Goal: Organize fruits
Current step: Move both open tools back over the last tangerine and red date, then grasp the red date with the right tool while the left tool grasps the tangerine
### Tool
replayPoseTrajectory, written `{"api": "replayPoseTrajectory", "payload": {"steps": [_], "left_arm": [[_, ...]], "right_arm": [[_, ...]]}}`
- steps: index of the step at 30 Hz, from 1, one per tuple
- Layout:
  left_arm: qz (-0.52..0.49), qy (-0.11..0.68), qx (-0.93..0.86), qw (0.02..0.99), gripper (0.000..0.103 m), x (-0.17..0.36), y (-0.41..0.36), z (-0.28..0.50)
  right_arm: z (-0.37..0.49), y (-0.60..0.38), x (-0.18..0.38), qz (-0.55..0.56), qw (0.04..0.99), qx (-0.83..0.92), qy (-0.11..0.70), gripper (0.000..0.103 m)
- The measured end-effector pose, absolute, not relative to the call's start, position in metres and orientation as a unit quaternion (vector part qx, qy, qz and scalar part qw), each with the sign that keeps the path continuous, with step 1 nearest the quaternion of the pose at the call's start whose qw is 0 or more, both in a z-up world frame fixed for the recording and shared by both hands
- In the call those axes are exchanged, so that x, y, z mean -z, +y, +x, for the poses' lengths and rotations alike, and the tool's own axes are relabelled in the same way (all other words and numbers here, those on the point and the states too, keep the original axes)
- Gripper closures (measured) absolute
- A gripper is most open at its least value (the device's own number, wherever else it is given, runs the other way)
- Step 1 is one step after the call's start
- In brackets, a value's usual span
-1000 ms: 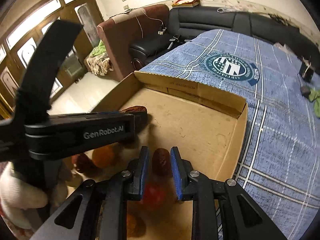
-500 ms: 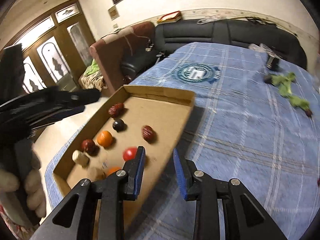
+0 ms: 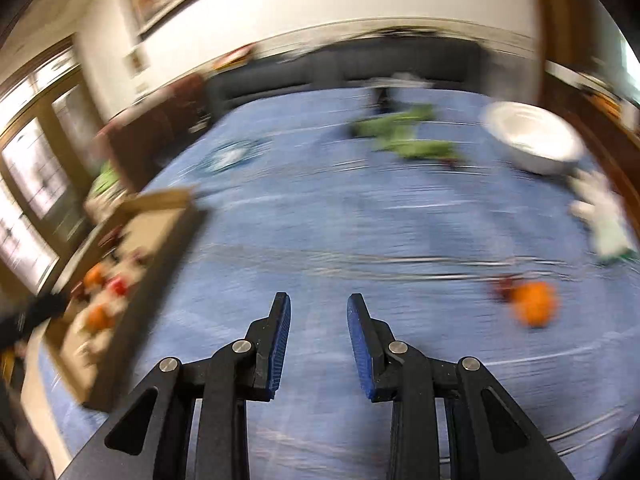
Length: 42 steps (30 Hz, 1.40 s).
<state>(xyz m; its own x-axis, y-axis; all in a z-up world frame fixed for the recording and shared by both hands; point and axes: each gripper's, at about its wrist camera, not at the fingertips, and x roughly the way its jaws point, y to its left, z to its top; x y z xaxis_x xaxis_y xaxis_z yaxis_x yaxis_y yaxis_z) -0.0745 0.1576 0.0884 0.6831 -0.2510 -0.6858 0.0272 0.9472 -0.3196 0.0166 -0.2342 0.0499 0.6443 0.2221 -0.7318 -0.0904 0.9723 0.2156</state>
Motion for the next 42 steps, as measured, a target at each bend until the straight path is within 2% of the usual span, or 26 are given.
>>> {"api": "replayPoseTrajectory", "payload": {"steps": [4,9,18,28,39,42], "left_arm": [[-0.147,0.403,0.086,0.899,0.037,-0.082,0.149,-0.073],[-0.141,0.407,0.086,0.899,0.037,-0.08,0.142,-0.071],[-0.133,0.412,0.089,0.897,0.037,-0.076,0.137,-0.071],[-0.134,0.422,0.102,0.891,0.037,-0.068,0.133,-0.071],[-0.09,0.442,0.118,0.885,0.037,-0.055,0.1,-0.066],[-0.077,0.444,0.125,0.884,0.037,-0.052,0.087,-0.064]], "right_arm": [[0.035,-0.302,-0.039,0.086,0.899,0.0,0.429,0.071],[0.041,-0.331,-0.02,0.119,0.887,-0.007,0.445,0.071],[0.014,-0.278,-0.044,0.123,0.87,-0.2,0.434,0.069],[0.038,-0.294,-0.029,0.088,0.895,-0.071,0.431,0.069],[0.055,-0.289,-0.004,0.088,0.895,-0.065,0.432,0.069],[0.051,-0.284,0.0,0.075,0.896,-0.074,0.432,0.074]]}}
